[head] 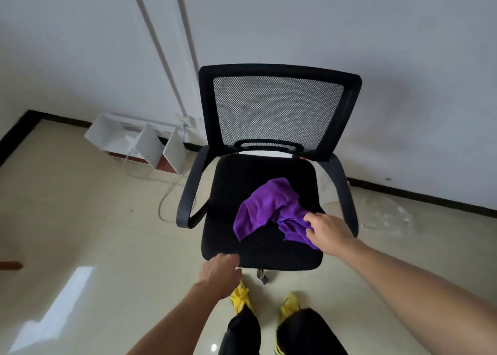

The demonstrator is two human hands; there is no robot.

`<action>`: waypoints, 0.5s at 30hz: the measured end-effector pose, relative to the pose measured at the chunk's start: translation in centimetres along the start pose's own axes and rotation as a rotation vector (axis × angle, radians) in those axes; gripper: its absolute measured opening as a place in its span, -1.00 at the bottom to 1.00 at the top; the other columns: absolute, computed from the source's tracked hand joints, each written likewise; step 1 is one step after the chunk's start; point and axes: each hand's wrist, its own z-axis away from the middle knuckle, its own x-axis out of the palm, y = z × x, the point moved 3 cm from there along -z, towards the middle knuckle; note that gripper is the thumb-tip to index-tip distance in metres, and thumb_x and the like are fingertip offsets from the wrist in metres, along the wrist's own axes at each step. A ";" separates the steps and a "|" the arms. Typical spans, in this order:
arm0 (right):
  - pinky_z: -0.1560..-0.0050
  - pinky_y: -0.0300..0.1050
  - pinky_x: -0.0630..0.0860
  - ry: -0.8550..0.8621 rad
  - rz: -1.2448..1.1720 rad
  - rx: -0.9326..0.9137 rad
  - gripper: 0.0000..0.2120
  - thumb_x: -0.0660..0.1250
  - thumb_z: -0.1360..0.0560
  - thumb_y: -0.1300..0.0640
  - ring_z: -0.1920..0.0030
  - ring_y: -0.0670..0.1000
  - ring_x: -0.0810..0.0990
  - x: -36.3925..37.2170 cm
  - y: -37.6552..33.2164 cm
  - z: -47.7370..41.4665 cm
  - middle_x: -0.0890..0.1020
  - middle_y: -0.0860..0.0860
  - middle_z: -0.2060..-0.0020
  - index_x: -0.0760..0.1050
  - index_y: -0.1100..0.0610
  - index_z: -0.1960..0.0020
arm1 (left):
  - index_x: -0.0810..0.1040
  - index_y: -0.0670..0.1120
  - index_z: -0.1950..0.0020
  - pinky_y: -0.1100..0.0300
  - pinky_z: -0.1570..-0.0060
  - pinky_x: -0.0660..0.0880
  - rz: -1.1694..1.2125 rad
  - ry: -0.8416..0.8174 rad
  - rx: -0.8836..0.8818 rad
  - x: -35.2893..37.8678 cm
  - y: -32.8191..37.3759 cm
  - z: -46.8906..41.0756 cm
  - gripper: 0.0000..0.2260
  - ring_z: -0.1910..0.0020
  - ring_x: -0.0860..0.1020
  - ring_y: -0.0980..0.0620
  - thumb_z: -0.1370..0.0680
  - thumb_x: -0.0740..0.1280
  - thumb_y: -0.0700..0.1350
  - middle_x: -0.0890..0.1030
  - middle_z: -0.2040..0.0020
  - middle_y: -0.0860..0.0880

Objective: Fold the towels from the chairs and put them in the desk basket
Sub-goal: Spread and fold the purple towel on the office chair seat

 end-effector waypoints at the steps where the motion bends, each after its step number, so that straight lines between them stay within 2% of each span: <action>1: 0.10 -0.05 0.51 -0.008 -0.009 0.014 -0.78 0.21 -0.56 0.04 0.02 0.09 0.62 0.3 0.4 -0.8 0.63 0.03 0.00 0.45 0.08 -0.17 | 0.51 0.00 -0.23 0.09 -0.08 0.51 0.037 -0.013 -0.010 0.3 0.0 -1.1 -0.74 -0.12 0.56 -0.05 -0.59 0.19 0.03 0.58 -0.16 -0.02; 4: 0.06 -0.05 0.50 -0.008 -0.037 0.091 -0.67 0.24 -0.56 0.03 -0.03 0.11 0.63 2.6 2.3 -4.2 0.61 0.06 -0.07 0.41 0.08 -0.29 | 0.56 -0.01 -0.15 0.11 0.00 0.54 0.153 -0.094 -0.081 2.1 0.2 -5.0 -0.77 -0.04 0.58 -0.03 -0.56 0.22 -0.01 0.61 -0.08 0.00; 7: 0.03 -0.01 0.51 -0.021 -0.056 0.170 -0.58 0.27 -0.54 0.03 -0.07 0.14 0.60 4.7 3.6 -7.1 0.57 0.10 -0.12 0.36 0.10 -0.36 | 0.60 -0.04 0.05 0.10 0.12 0.58 0.347 -0.155 -0.181 4.5 0.5 -8.0 -0.83 0.12 0.60 -0.02 -0.50 0.24 -0.04 0.63 0.08 -0.01; 10: 0.00 0.02 0.51 -0.059 -0.117 0.214 -0.47 0.31 -0.51 0.01 -0.13 0.16 0.55 7.8 4.7 -9.9 0.52 0.13 -0.16 0.28 0.12 -0.42 | 0.57 -0.06 0.22 0.18 0.28 0.49 0.553 -0.206 -0.297 6.9 0.9 -11.3 -0.84 0.26 0.57 -0.02 -0.49 0.27 -0.05 0.61 0.23 -0.03; 13: -0.08 0.07 0.48 -0.110 -0.195 0.277 -0.33 0.37 -0.47 -0.06 -0.22 0.20 0.49 12.2 6.5 -13.8 0.46 0.16 -0.26 0.20 0.13 -0.47 | 0.54 -0.16 0.20 0.26 0.47 0.41 0.940 -0.240 -0.513 9.7 2.2 -16.6 -0.80 0.41 0.51 -0.03 -0.54 0.30 -0.07 0.55 0.32 -0.11; 15: -0.18 0.10 0.45 -0.112 -0.258 0.321 -0.21 0.42 -0.43 -0.12 -0.29 0.21 0.44 13.0 6.9 -15.0 0.42 0.17 -0.32 0.16 0.16 -0.49 | 0.54 -0.19 0.12 0.23 0.44 0.43 1.208 -0.244 -0.641 9.4 3.0 -18.7 -0.71 0.40 0.53 -0.06 -0.60 0.24 0.02 0.56 0.31 -0.15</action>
